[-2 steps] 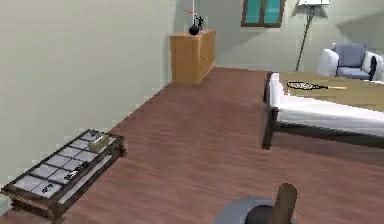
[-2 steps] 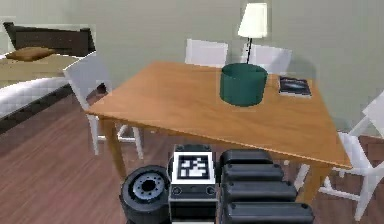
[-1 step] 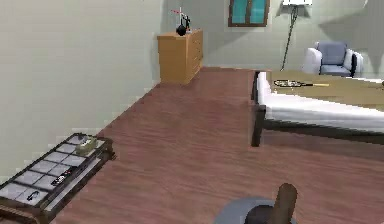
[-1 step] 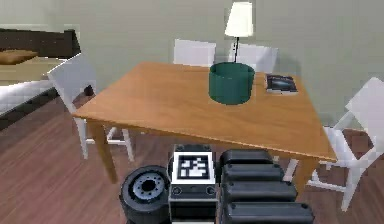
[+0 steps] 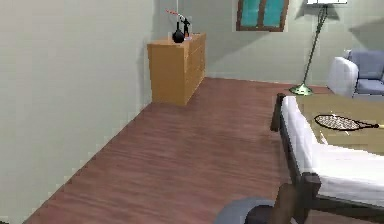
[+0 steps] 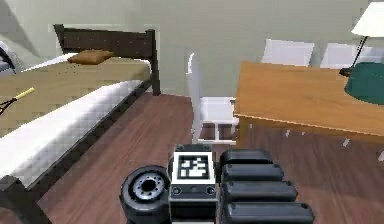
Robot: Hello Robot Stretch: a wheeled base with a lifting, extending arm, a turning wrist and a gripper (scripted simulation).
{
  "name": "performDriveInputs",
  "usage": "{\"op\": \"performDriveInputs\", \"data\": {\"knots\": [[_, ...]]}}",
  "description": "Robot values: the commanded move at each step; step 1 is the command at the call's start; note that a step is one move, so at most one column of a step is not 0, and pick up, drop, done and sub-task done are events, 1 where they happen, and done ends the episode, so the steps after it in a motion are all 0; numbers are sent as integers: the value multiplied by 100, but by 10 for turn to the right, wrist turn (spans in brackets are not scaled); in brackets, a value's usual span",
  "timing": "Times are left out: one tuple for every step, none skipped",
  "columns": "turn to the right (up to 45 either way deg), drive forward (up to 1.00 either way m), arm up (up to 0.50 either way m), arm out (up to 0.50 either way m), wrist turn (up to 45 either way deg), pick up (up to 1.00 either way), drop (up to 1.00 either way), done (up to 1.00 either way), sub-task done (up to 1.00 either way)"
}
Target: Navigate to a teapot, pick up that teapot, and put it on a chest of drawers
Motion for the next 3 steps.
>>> {"op": "performDriveInputs", "data": {"knots": [[0, 80, 0, 0, 0, 0, 0, 0, 0], [120, 0, 0, 0, 0, 0, 0, 0, 0], [0, 100, 0, 0, 0, 0, 0, 0, 0]]}}
